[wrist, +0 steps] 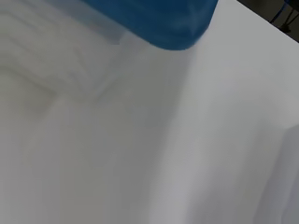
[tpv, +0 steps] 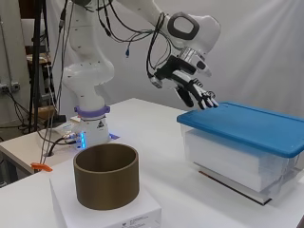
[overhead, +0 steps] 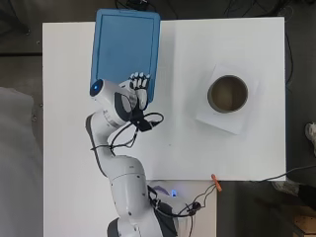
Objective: Teleoperate dual arm-hand system to remove items from a box
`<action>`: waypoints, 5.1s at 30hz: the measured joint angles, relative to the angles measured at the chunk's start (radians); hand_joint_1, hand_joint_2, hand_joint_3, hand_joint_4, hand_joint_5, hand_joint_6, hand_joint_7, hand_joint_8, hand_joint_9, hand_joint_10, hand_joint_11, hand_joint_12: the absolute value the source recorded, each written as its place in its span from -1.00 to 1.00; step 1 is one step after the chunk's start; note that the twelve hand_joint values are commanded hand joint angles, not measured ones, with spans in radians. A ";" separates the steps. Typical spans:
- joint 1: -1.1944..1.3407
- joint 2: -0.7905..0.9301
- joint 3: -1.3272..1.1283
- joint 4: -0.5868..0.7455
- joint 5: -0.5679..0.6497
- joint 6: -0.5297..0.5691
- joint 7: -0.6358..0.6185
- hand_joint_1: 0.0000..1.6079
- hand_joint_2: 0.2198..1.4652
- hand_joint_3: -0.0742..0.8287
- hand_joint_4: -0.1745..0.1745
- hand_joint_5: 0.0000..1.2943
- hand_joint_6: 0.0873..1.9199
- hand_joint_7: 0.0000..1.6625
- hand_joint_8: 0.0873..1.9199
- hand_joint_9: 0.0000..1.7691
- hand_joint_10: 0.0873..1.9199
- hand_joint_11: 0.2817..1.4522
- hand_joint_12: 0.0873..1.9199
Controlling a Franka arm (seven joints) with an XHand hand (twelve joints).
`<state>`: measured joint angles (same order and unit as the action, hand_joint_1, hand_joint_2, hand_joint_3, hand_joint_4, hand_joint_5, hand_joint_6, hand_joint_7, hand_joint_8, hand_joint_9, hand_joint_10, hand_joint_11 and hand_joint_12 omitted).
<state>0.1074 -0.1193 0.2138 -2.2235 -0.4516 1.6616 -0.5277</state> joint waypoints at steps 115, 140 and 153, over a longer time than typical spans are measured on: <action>0.019 -0.227 -0.240 -0.071 0.118 0.454 -0.640 0.55 0.50 -0.84 -1.00 0.35 -0.12 0.18 0.29 0.34 0.27 -0.33 0.50; -0.008 -0.031 -0.281 0.126 0.217 0.211 -0.680 -0.66 0.08 -0.84 -0.05 -0.56 -1.00 -0.52 -1.00 -0.44 -1.00 -0.65 -1.00; 0.006 0.403 -0.212 0.411 0.143 0.210 -0.711 -0.73 0.02 -0.84 -0.11 -0.60 -1.00 -0.50 -1.00 -0.40 -1.00 -0.66 -1.00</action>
<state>0.1134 0.2838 0.0015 -1.8120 -0.3082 1.8715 -1.2387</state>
